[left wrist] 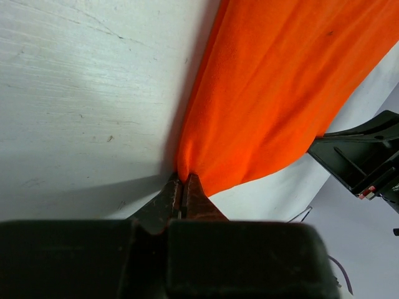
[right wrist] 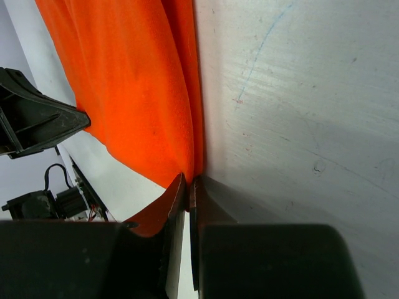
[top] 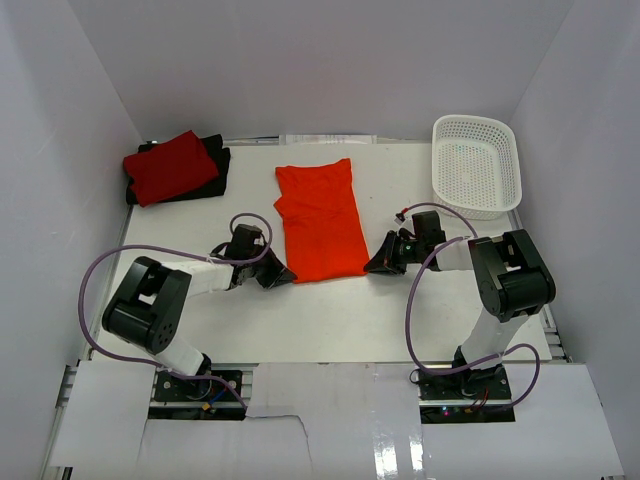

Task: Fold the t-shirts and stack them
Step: Grab one side of the 2/3 rectangular tshirt with both arms

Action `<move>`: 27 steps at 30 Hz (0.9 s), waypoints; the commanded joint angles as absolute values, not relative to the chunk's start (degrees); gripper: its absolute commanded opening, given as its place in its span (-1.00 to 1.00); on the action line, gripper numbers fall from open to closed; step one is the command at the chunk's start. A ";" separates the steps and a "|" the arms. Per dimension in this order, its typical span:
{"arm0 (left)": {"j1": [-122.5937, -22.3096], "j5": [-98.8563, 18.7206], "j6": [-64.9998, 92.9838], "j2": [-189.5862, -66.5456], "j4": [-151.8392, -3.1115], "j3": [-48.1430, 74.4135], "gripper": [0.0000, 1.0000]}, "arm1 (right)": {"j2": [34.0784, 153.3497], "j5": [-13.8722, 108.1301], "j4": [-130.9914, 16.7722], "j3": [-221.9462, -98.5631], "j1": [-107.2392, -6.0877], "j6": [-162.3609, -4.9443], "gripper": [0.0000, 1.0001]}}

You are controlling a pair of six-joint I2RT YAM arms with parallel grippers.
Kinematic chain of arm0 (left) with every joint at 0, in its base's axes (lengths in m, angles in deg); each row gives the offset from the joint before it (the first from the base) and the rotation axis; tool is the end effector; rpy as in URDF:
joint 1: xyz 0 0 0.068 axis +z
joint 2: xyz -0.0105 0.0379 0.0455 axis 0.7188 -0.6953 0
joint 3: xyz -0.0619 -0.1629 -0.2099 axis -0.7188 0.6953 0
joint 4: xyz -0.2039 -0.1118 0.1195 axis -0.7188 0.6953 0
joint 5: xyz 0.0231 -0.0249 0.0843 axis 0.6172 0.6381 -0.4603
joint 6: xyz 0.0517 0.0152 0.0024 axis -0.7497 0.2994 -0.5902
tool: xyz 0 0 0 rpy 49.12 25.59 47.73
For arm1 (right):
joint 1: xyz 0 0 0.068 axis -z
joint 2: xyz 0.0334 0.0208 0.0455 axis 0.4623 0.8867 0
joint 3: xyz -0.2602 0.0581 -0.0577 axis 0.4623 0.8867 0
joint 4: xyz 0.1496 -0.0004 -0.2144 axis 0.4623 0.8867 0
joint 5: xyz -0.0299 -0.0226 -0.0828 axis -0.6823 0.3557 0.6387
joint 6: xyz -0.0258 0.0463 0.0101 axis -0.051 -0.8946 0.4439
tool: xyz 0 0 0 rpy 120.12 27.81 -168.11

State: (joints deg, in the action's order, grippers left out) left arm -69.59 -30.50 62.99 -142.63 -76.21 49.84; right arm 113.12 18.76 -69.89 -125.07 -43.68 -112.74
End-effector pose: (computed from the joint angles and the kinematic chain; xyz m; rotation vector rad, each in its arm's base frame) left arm 0.2474 -0.1201 0.1259 -0.7309 2.6317 -0.9175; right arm 0.2933 0.1068 0.1146 0.1208 2.5233 1.1561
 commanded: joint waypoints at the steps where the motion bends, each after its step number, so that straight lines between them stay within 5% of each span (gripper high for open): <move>1: -70.03 -30.05 61.04 -143.54 -74.58 50.94 -1.00 | 112.92 19.61 -67.64 -125.58 -44.32 -111.55 -0.85; 27: -70.21 -19.68 54.44 -129.22 -60.17 57.53 -1.00 | 88.92 24.10 -44.35 -113.36 -52.15 -109.27 -0.85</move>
